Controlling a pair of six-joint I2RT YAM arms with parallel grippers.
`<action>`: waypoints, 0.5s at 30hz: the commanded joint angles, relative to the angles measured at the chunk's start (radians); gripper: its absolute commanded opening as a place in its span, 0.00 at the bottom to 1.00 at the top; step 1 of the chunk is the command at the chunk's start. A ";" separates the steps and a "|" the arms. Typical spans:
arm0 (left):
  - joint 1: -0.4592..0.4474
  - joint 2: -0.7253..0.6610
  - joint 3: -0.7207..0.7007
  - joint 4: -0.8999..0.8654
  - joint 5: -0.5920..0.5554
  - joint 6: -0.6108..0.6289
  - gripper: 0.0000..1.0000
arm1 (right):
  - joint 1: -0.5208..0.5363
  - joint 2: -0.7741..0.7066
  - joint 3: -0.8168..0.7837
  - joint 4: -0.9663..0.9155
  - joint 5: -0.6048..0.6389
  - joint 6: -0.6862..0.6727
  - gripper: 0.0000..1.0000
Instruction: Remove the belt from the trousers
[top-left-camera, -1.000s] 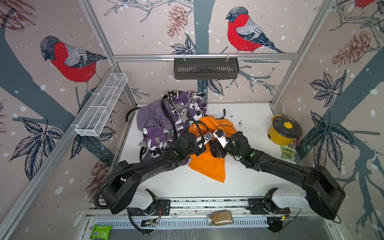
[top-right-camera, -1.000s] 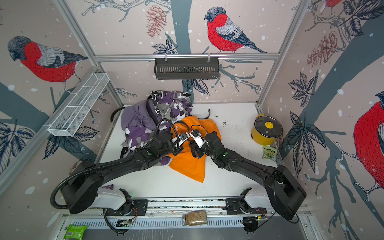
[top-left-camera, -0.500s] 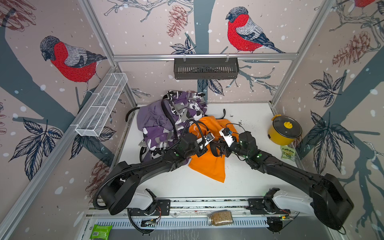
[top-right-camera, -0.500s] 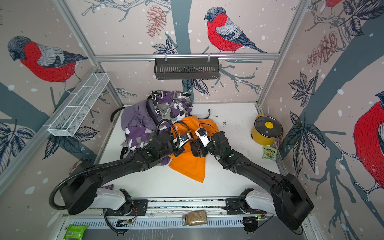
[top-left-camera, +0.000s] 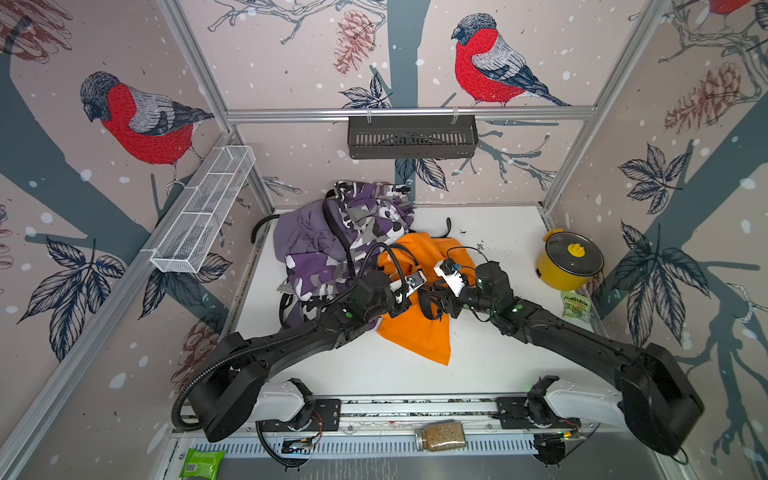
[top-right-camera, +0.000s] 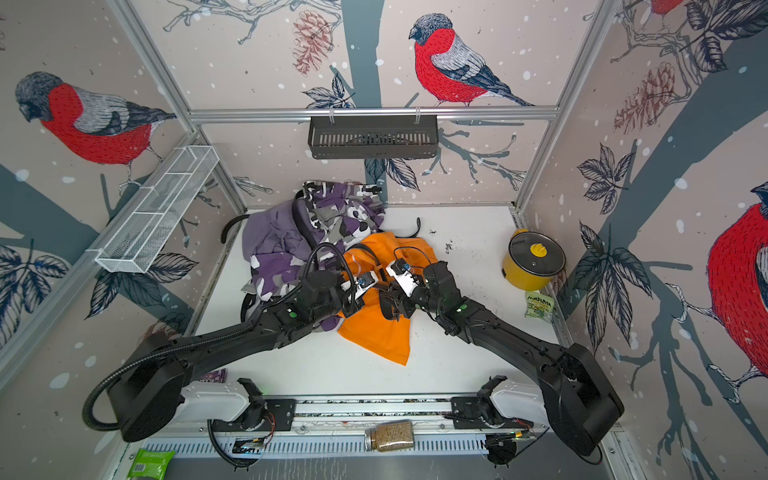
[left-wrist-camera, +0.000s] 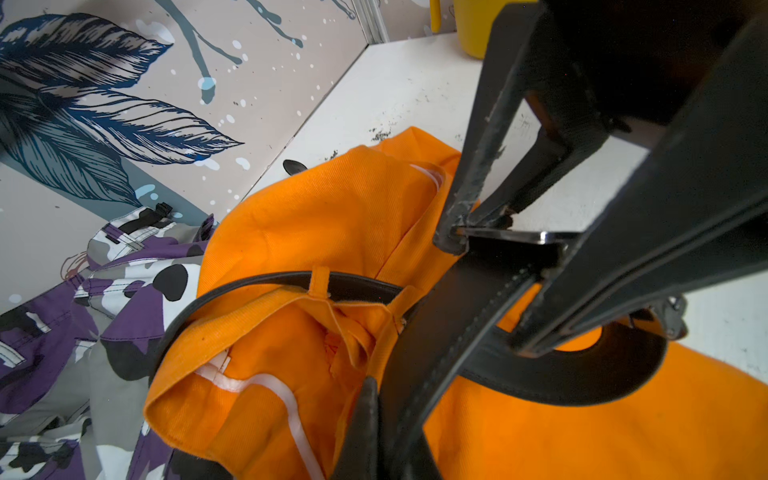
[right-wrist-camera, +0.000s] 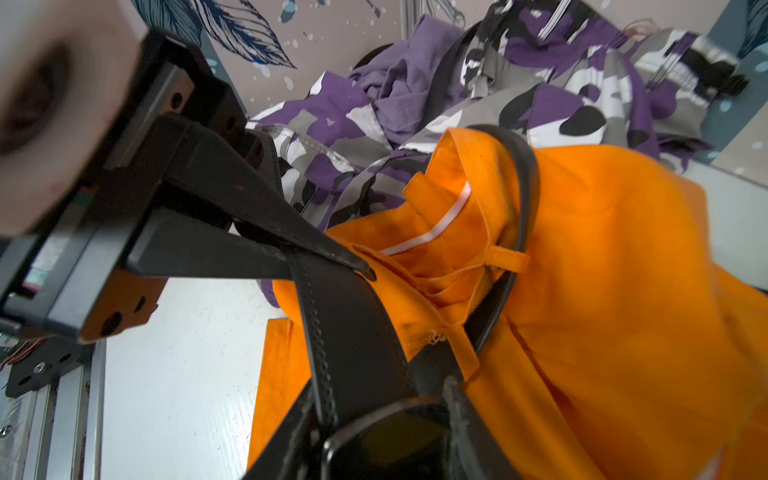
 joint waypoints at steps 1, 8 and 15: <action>-0.014 0.016 0.022 -0.042 0.000 0.095 0.00 | 0.003 0.026 0.017 -0.076 0.008 -0.016 0.00; -0.064 0.073 0.063 -0.005 0.144 0.061 0.00 | 0.011 0.118 0.065 -0.030 -0.085 -0.033 0.00; -0.065 0.072 0.041 0.026 0.127 -0.002 0.00 | 0.003 0.120 0.035 0.041 -0.099 0.007 0.00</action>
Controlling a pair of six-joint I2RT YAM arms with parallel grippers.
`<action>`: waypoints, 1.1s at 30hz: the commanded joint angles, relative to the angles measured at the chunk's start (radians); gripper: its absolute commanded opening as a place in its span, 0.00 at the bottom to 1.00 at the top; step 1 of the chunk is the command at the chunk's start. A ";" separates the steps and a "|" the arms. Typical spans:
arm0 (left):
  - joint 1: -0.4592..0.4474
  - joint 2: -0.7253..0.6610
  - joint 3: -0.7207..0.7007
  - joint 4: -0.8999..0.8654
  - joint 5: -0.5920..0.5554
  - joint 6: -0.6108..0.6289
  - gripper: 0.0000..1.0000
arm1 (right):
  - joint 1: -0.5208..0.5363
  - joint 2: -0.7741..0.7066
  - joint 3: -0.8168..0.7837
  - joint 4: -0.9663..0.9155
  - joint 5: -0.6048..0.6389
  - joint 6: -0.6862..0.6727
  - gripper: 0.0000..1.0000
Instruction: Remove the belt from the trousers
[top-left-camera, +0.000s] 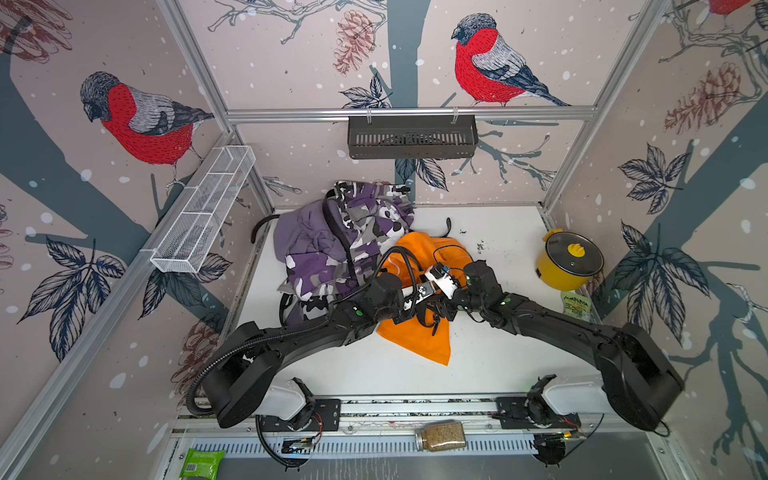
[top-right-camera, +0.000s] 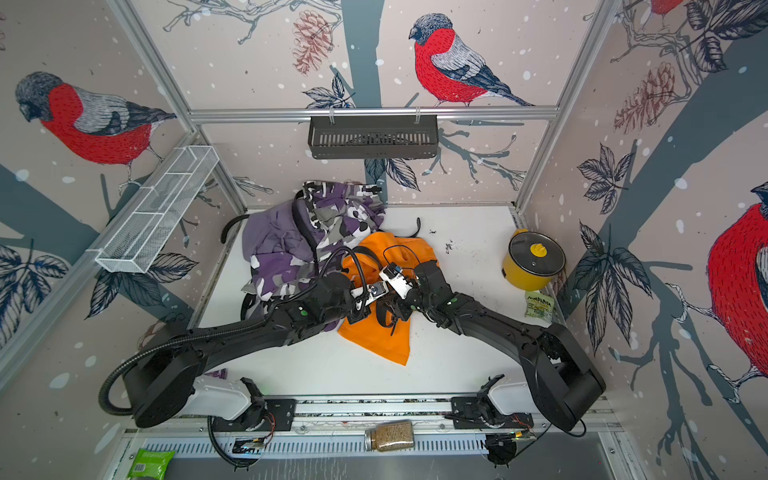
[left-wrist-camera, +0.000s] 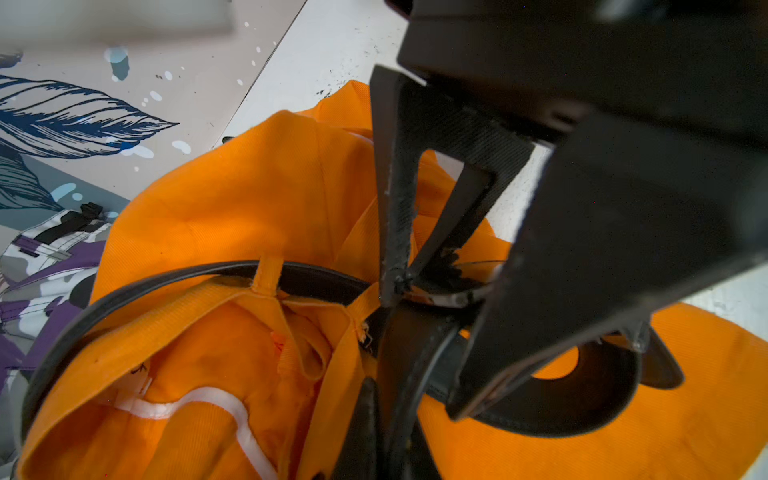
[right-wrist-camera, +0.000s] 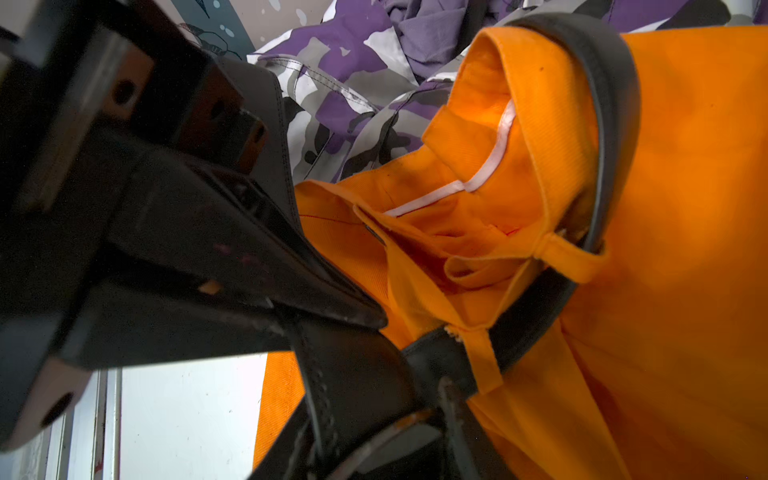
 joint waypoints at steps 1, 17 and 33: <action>-0.010 -0.017 -0.010 0.091 0.087 -0.034 0.00 | 0.001 0.002 -0.008 0.068 -0.014 0.023 0.00; 0.184 -0.092 -0.041 0.171 -0.302 -0.182 0.00 | -0.026 -0.070 -0.087 -0.030 0.047 0.027 0.00; 0.322 -0.169 -0.042 0.156 -0.500 -0.323 0.00 | -0.042 -0.073 -0.102 -0.041 0.051 0.023 0.00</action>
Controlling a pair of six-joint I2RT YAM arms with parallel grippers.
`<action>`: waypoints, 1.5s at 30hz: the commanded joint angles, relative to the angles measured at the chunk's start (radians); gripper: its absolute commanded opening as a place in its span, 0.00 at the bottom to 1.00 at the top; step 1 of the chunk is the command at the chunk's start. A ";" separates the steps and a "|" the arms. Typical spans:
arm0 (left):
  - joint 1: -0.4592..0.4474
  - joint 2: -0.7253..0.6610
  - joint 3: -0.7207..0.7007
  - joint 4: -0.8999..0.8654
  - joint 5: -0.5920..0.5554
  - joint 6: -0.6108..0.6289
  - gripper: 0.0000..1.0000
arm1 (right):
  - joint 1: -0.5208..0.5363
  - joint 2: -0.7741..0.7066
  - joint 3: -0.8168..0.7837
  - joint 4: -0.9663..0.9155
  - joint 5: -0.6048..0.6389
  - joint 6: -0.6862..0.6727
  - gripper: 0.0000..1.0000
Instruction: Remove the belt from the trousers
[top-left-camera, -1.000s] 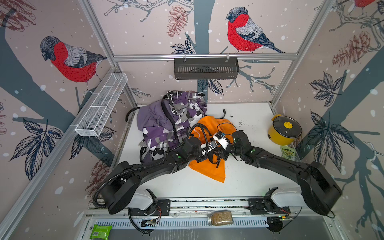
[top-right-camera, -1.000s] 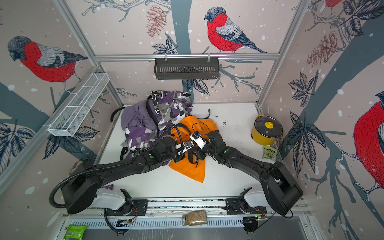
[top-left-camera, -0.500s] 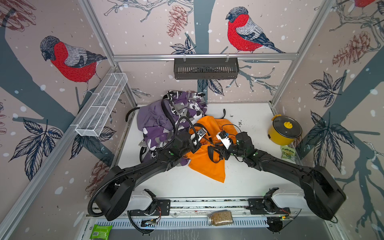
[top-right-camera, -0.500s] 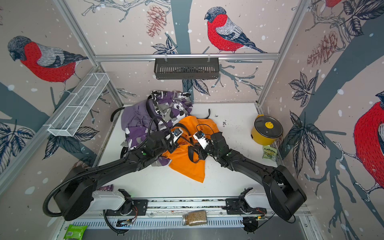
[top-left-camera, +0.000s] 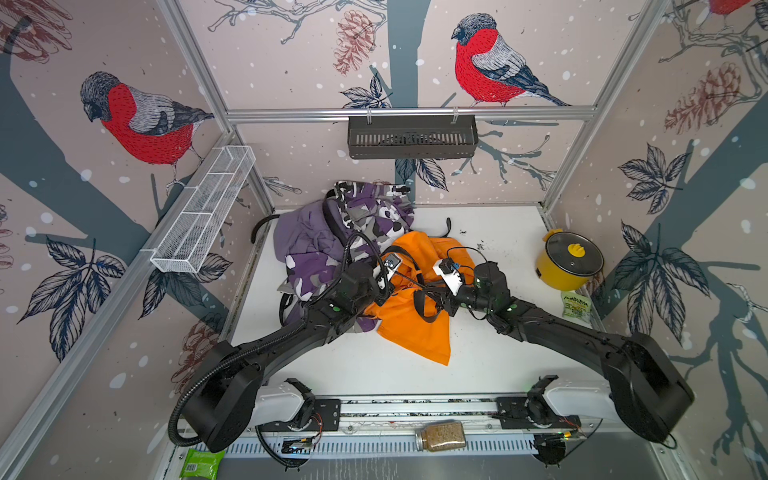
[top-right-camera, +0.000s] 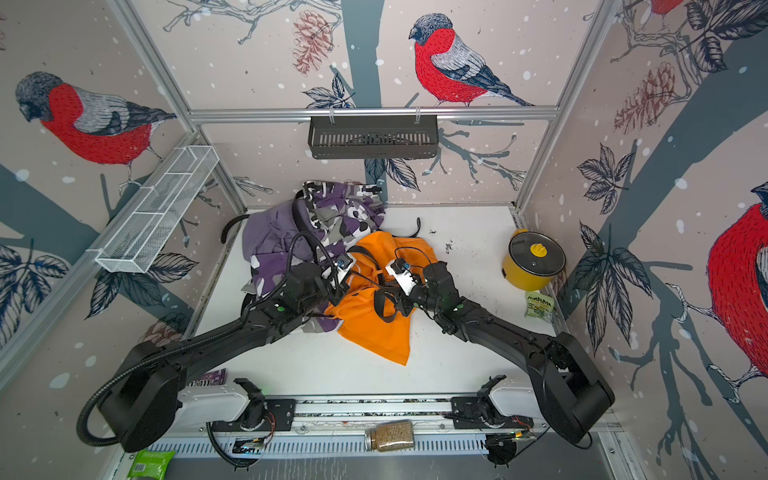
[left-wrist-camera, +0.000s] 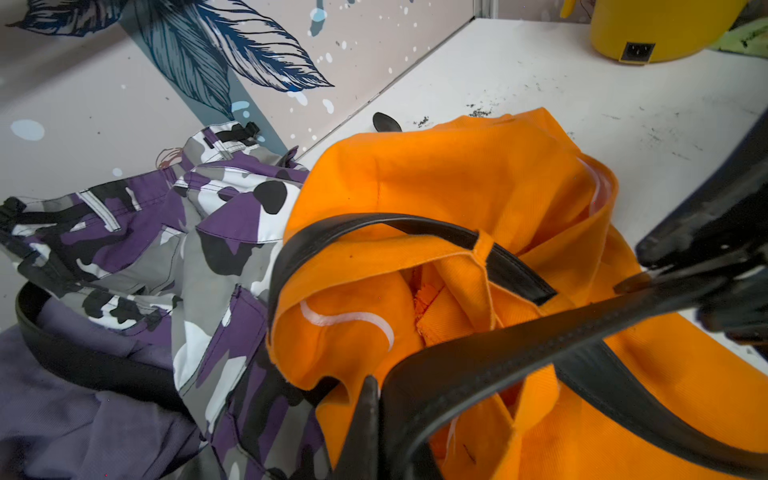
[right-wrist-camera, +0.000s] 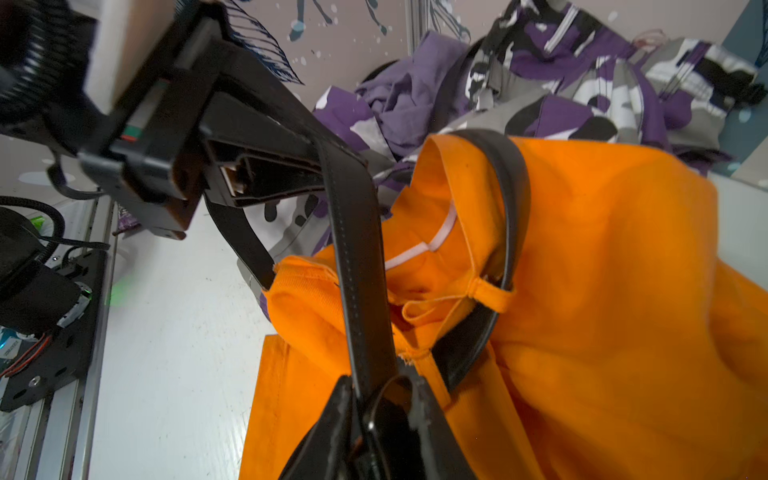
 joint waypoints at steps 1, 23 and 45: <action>0.081 -0.036 0.012 0.091 -0.416 -0.113 0.00 | -0.012 -0.001 -0.021 -0.234 0.015 0.000 0.00; -0.075 -0.154 -0.095 0.260 0.026 -0.026 0.00 | 0.049 -0.004 0.035 -0.141 -0.074 -0.035 0.84; -0.083 -0.114 -0.049 0.189 -0.239 -0.057 0.00 | 0.173 0.092 0.046 -0.067 0.297 0.208 0.03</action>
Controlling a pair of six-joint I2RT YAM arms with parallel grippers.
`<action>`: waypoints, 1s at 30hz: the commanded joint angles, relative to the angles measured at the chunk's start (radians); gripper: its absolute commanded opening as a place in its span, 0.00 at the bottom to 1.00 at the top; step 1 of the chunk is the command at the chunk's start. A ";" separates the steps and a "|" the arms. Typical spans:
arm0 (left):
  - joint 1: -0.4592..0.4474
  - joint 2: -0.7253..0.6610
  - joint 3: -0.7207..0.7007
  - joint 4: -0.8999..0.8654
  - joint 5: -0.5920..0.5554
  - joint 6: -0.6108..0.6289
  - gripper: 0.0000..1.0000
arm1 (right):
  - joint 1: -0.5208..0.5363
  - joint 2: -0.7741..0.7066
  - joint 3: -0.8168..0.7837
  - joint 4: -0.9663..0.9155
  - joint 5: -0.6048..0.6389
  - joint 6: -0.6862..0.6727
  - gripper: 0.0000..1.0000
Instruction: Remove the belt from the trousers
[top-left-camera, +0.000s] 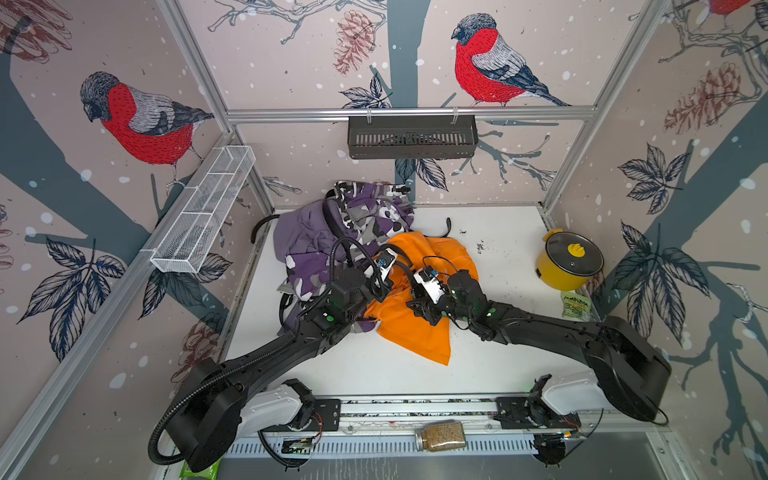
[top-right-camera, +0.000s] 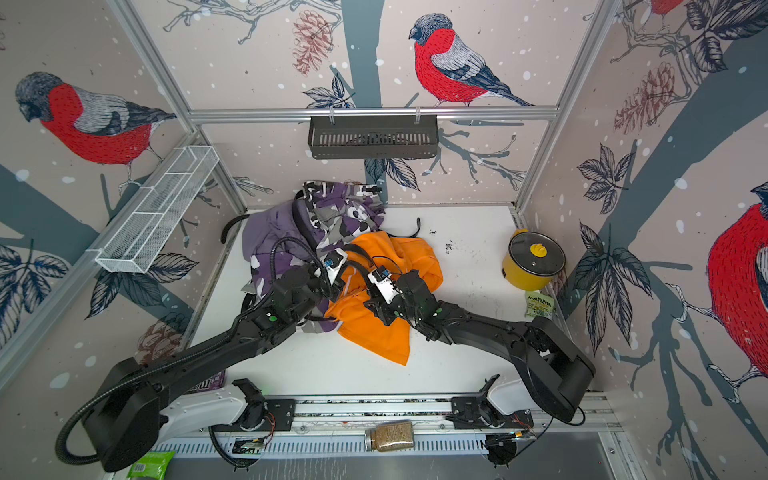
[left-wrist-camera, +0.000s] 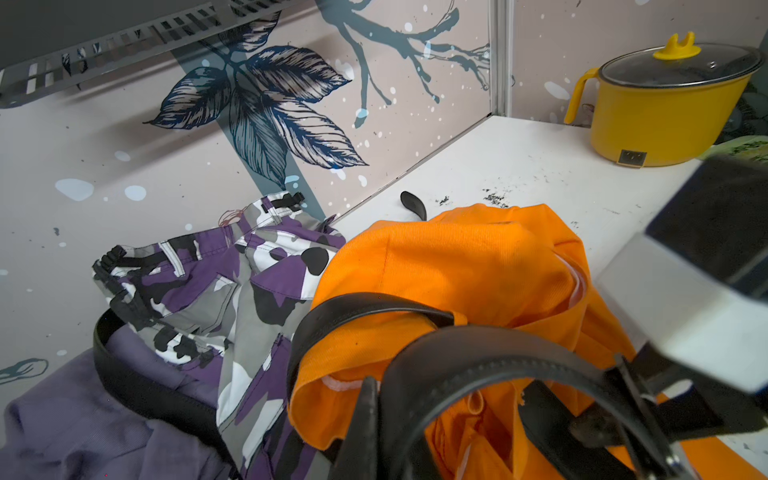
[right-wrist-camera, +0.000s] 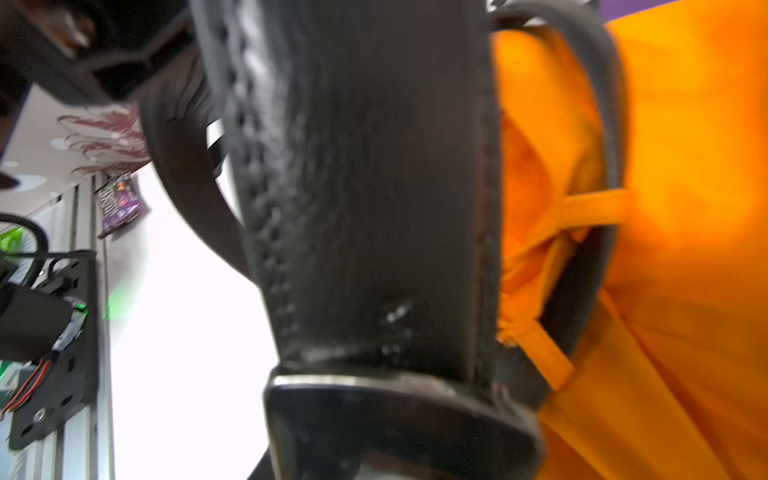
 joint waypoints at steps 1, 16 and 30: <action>0.003 -0.019 0.002 0.065 -0.169 -0.017 0.00 | -0.028 -0.028 -0.012 -0.057 0.073 0.013 0.02; 0.075 -0.093 -0.030 -0.084 -0.137 -0.047 0.00 | -0.210 -0.070 0.056 -0.400 -0.146 -0.209 0.00; 0.087 0.097 0.286 -0.373 -0.249 -0.248 1.00 | -0.318 -0.076 0.266 -0.458 -0.118 -0.128 0.00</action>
